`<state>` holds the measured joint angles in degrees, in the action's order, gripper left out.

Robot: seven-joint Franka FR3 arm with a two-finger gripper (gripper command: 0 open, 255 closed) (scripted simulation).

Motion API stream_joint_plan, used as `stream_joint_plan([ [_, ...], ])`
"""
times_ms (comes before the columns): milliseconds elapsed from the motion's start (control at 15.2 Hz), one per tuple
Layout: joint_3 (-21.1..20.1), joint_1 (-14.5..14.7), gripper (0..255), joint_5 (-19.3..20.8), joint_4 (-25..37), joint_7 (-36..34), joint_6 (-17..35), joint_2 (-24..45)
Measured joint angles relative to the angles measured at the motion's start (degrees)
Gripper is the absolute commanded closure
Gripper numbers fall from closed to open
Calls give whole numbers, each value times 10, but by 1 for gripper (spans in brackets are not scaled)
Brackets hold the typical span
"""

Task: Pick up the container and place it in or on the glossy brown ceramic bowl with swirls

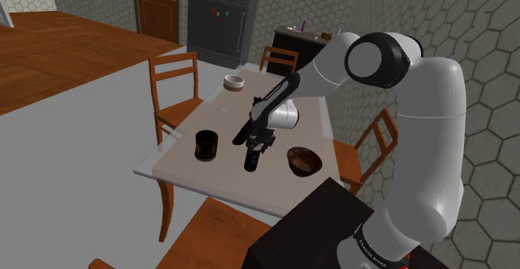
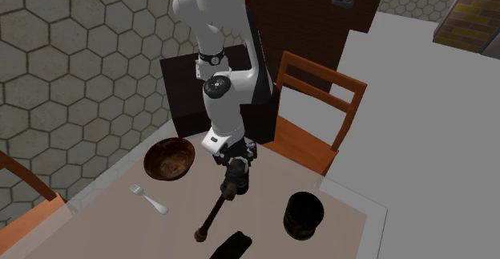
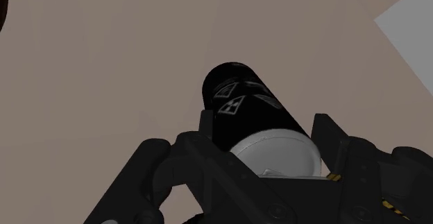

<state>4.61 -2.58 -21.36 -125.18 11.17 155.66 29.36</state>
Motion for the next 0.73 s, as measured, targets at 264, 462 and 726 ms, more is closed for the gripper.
stream_joint_plan([
  [264,0,0,255,0,1,0,0,0],
  [462,3,2,255,3,-3,-3,-7,-9],
  [726,12,9,255,14,-8,-14,-27,-35],
])
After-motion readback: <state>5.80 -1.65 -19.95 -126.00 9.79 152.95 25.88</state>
